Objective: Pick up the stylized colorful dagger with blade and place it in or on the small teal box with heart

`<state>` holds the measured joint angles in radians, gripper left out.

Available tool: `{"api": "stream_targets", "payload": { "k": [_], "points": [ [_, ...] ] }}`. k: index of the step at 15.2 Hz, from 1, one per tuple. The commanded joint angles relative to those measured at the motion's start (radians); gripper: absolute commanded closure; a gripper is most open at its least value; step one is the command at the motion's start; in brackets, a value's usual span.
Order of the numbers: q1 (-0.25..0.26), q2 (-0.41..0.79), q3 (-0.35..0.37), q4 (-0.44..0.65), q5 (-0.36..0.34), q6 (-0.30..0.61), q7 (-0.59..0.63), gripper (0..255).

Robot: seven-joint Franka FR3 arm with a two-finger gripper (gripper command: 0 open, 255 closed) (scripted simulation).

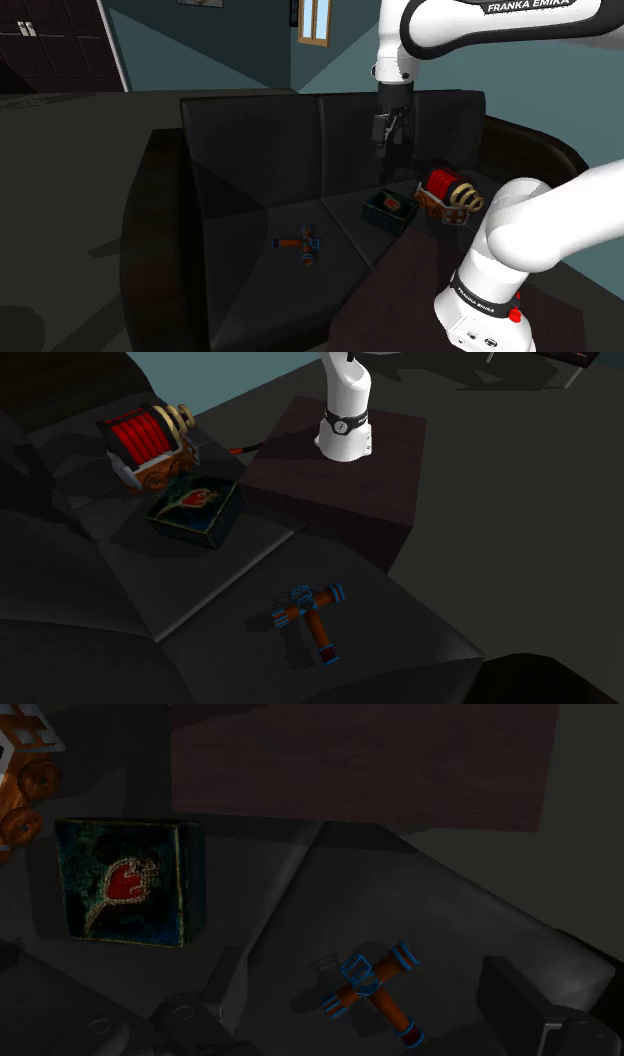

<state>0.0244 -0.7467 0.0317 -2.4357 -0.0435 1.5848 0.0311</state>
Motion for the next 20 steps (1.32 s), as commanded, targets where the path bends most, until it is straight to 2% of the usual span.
{"api": "stream_targets", "payload": {
  "k": [1,10,15,20],
  "points": [
    [0.000,0.000,0.000,0.000,0.000,0.000,0.000,0],
    [0.035,0.218,-0.097,-0.109,-0.011,0.343,-0.210,0],
    [0.062,0.393,-0.141,-0.113,0.011,0.526,-0.336,0],
    [0.093,0.592,-0.171,-0.076,0.067,0.687,-0.478,0]
  ]
}}
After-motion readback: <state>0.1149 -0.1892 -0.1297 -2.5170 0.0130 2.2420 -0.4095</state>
